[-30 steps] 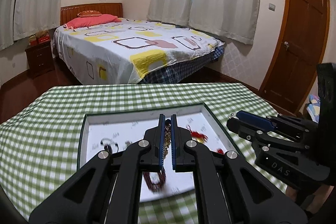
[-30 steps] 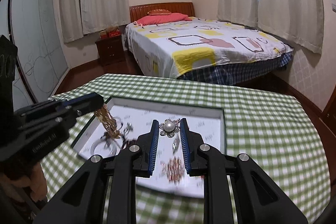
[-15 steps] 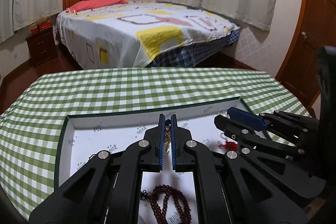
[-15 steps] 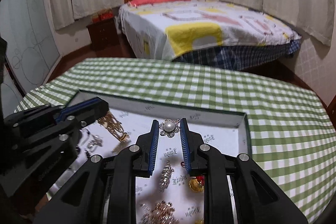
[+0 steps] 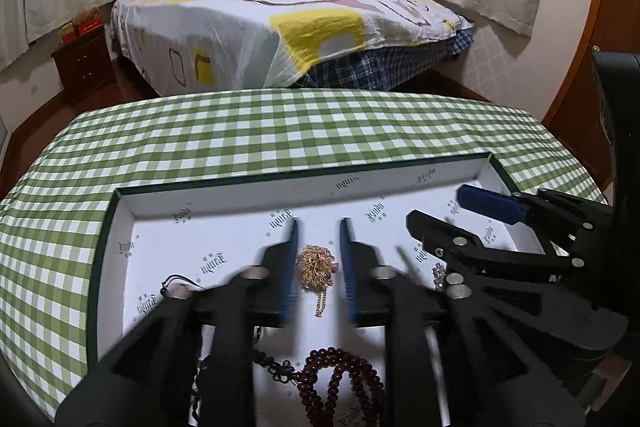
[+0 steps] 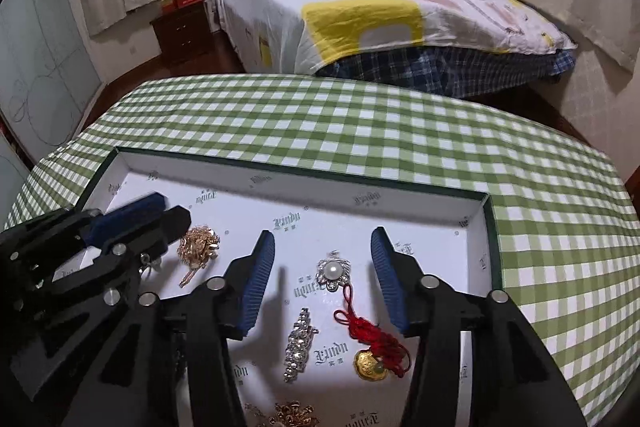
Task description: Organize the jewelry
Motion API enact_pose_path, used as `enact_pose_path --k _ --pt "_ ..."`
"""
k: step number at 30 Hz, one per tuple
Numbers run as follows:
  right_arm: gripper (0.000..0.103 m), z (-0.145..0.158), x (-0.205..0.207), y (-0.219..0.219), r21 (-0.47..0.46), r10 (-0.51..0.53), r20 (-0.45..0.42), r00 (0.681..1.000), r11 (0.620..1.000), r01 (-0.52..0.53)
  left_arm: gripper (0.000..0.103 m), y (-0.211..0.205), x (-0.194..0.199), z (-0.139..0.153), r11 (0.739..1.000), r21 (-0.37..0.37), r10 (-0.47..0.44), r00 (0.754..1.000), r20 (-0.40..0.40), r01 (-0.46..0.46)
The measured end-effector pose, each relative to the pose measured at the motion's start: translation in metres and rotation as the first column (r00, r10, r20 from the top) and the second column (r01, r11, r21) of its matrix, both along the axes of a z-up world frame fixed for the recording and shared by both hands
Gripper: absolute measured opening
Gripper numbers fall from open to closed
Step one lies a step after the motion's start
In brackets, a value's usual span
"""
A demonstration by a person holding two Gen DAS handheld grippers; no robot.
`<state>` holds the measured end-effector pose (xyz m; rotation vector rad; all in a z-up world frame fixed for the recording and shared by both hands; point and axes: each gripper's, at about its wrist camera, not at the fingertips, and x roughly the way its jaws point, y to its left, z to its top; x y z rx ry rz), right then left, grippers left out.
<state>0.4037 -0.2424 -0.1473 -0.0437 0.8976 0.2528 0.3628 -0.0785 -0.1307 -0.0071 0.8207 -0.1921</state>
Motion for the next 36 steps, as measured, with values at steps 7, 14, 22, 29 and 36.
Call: enact_pose_path --k 7,14,22,29,36 --pt "0.05 0.01 -0.012 -0.008 -0.006 -0.025 0.04 0.999 1.0 0.026 0.054 0.008 -0.013 0.012 1.0 0.011 0.022 0.999 0.041 -0.022" --pt "0.058 0.029 -0.049 -0.014 -0.014 -0.047 0.102 0.994 0.999 0.049 0.067 0.011 -0.057 0.035 0.999 0.022 0.025 0.994 0.103 -0.027" --pt "0.065 0.04 -0.105 -0.02 0.006 -0.079 0.119 0.99 0.997 0.079 0.08 0.014 -0.116 0.055 0.999 0.019 0.045 0.989 0.14 -0.049" --pt "0.066 0.053 -0.156 -0.021 0.008 -0.093 0.16 0.983 0.996 0.093 0.088 0.023 -0.169 0.069 0.996 0.016 0.087 0.983 0.162 -0.091" --pt "0.067 0.078 -0.196 -0.027 0.026 -0.107 0.206 0.973 0.994 0.104 0.092 0.032 -0.208 0.091 0.99 0.021 0.13 0.972 0.197 -0.137"
